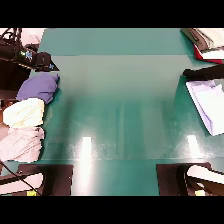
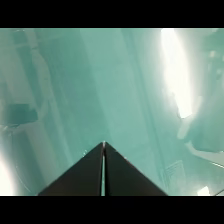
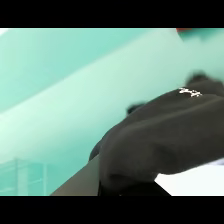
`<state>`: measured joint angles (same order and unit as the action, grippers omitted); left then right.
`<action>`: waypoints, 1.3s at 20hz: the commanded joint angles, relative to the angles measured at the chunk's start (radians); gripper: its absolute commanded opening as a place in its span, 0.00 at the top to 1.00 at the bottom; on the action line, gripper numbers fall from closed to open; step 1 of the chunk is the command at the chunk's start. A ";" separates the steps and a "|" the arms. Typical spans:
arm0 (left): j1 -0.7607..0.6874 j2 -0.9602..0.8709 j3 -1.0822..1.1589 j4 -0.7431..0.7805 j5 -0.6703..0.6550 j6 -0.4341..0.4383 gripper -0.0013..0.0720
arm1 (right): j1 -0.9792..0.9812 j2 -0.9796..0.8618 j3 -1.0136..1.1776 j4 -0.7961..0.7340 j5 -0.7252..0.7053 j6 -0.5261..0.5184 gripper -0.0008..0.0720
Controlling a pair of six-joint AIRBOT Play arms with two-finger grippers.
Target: Fold the shirts.
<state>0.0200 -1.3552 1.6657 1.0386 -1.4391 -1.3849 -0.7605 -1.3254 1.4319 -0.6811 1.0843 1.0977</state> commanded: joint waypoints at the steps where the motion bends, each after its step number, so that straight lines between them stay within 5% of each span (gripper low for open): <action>1: 0.000 -0.001 0.000 -0.002 -0.001 0.002 0.95 | -0.011 0.002 0.115 -0.004 0.097 0.020 0.97; 8: 0.000 -0.001 0.000 -0.002 -0.001 0.006 0.95 | -0.011 0.020 0.196 -0.208 0.263 0.178 0.97; 19: 0.000 0.000 0.000 0.000 -0.023 0.058 0.95 | -0.043 0.205 -0.124 -0.704 0.333 0.397 0.95; 20: 0.000 0.000 0.000 0.000 -0.025 0.058 0.95 | -0.066 0.207 -0.149 -0.704 0.352 0.397 0.87; 22: 0.000 0.000 0.000 0.000 -0.029 0.058 0.95 | -0.122 0.206 -0.199 -0.708 0.389 0.398 0.51; 23: 0.000 0.000 -0.001 0.000 -0.030 0.058 0.95 | -0.154 0.206 -0.224 -0.707 0.404 0.398 0.44; 26: 0.000 0.000 0.000 0.000 -0.035 0.058 0.95 | -0.213 0.207 -0.277 -0.665 0.415 0.437 0.46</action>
<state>0.0200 -1.3552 1.6653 1.0386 -1.4685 -1.3289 -0.9192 -1.1229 1.2106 -1.3636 1.4712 1.4975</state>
